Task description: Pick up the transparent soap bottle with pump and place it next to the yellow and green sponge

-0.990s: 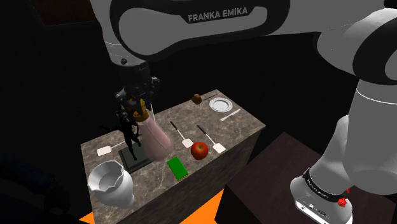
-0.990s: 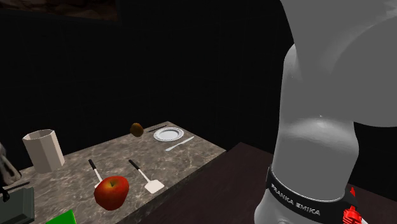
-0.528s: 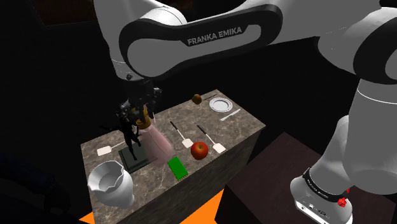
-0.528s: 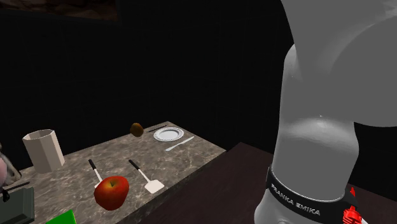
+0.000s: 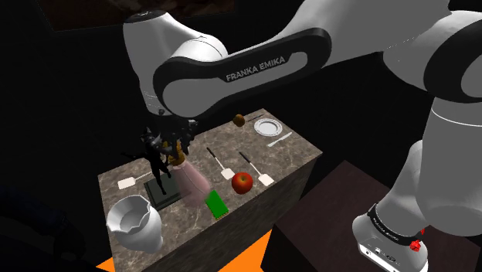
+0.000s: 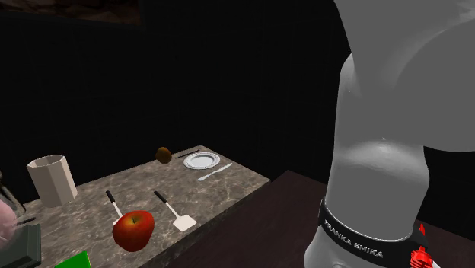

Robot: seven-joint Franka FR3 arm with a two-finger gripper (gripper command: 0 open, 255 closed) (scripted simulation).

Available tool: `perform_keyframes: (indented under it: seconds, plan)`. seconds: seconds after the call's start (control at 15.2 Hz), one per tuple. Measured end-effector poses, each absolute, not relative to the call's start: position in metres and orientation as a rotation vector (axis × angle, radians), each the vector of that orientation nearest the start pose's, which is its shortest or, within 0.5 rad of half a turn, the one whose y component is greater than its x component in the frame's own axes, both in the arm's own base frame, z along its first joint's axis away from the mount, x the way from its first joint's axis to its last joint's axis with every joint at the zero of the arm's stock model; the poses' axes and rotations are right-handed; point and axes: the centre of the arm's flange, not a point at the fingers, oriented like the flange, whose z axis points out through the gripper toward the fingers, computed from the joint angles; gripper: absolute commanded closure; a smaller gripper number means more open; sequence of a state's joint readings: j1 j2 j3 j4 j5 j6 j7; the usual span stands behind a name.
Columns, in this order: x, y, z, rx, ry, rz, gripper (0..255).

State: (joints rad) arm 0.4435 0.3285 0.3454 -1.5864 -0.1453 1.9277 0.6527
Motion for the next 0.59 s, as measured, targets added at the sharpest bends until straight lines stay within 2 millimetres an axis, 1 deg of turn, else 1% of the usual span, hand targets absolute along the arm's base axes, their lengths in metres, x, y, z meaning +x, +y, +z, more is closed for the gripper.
perform_keyframes:
  seconds: [0.2, 0.59]
  plan:
    - [0.489, 0.440, 0.442, -3.129, -0.260, -0.068, 255]
    - [0.486, 0.440, 0.411, -3.129, -0.260, -0.068, 255]
